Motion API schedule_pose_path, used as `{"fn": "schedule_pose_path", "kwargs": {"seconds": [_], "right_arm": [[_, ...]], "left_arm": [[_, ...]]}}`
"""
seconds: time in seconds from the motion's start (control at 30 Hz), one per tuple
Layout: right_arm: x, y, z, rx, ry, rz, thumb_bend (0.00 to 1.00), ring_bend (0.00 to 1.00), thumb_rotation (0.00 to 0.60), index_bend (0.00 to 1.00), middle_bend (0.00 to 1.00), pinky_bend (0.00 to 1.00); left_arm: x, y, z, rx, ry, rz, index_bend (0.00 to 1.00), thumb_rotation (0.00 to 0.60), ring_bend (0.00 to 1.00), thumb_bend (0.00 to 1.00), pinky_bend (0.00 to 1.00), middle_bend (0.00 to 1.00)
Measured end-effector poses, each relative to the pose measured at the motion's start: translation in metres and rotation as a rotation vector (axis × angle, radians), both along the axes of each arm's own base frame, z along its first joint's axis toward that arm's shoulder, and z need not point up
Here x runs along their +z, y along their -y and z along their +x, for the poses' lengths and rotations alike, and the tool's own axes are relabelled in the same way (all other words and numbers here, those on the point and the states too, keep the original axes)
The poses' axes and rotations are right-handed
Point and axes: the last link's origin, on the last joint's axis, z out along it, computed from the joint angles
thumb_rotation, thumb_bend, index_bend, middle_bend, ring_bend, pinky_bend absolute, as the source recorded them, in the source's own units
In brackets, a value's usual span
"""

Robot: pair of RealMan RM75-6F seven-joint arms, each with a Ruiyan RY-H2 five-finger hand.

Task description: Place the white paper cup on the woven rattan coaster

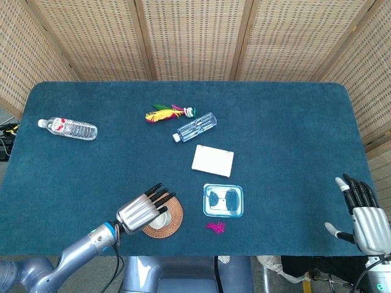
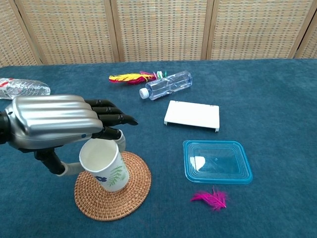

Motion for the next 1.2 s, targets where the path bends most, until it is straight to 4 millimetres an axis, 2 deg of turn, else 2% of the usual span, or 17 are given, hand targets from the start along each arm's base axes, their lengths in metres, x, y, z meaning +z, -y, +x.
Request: {"fn": "schedule_pose_path", "kwargs": {"seconds": [0.37,0.67,0.9,1.03,1.2], "right_arm": [[0.001,0.0,0.0,0.003,0.003,-0.005,0.12,0.0,0.6,0.04,0.0,0.0],[0.001,0.0,0.0,0.001,0.004,-0.004,0.12,0.0,0.6,0.04,0.0,0.0],[0.002,0.0,-0.001,-0.001,0.007,-0.012,0.12,0.0,0.6,0.04,0.0,0.0],[0.002,0.0,-0.001,0.0,0.007,-0.012,0.12,0.0,0.6,0.04,0.0,0.0],[0.002,0.0,0.0,0.002,0.009,-0.007,0.12,0.0,0.6,0.04,0.0,0.0]], "left_arm": [[0.002,-0.006,-0.005,0.012,-0.056,0.033,0.22,0.6,0.0,0.36,0.0,0.0],[-0.003,-0.006,-0.007,0.016,-0.084,0.038,0.02,0.6,0.0,0.3,0.0,0.0],[-0.002,-0.008,-0.008,0.03,-0.099,0.054,0.0,0.6,0.0,0.3,0.0,0.0],[0.004,-0.011,-0.006,0.062,-0.063,0.078,0.0,0.6,0.0,0.27,0.0,0.0],[0.028,-0.013,-0.007,0.122,0.006,0.158,0.0,0.6,0.0,0.26,0.0,0.0]]}}
